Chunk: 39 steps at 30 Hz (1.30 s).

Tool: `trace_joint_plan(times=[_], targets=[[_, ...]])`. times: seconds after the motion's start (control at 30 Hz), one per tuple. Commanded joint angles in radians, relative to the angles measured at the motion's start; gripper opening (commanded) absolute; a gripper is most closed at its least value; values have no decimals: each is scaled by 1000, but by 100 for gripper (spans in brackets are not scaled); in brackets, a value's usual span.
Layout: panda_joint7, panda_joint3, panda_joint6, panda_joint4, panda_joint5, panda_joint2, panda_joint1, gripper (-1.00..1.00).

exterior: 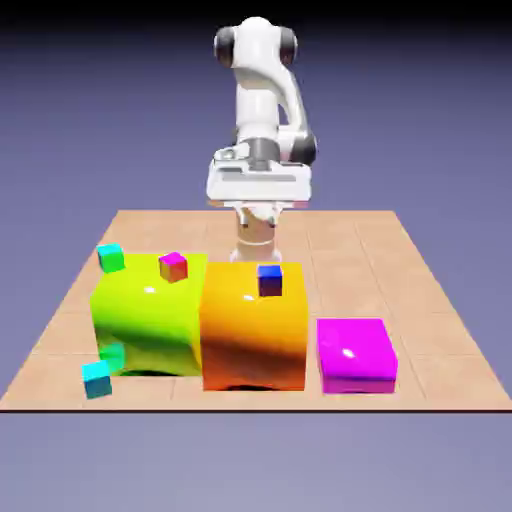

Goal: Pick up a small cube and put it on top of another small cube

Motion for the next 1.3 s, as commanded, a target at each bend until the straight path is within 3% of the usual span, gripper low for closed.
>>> trace_joint_plan(times=[0.0,1.17,1.27], targets=[[11,9,-33,35,5,36,-24,0],[468,141,-1145,1252,123,1305,-809,0],[496,104,-1162,1279,108,1335,-815,0]])
